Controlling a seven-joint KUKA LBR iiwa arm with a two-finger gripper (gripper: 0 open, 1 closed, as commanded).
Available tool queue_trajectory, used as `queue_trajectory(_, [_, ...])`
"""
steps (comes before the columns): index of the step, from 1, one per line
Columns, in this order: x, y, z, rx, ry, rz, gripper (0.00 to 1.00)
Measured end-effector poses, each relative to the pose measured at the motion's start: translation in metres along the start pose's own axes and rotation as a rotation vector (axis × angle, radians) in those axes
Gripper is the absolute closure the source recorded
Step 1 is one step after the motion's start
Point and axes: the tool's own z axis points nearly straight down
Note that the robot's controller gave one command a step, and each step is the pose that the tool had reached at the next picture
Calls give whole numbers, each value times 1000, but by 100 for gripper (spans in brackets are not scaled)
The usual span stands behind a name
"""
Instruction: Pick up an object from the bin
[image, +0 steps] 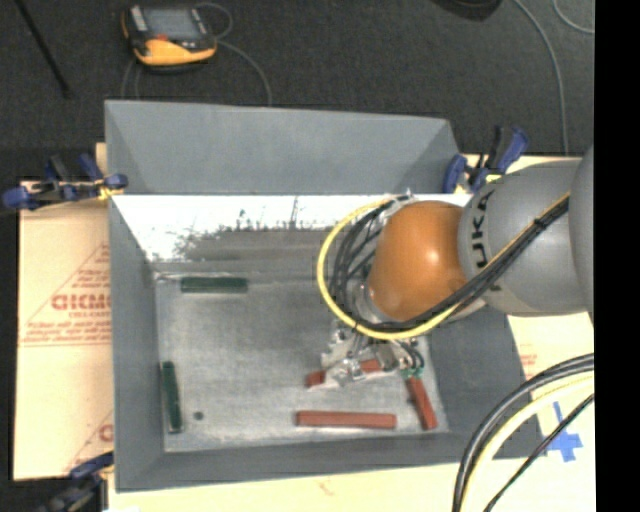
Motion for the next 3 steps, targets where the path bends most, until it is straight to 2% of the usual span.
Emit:
queue_trajectory(1, [11, -21, -36, -3, 16, 30, 100])
queue_trajectory(2, [-3, -48, -65, 0, 2, 143, 100])
queue_trajectory(3, [1, -39, -63, 0, 6, 172, 100])
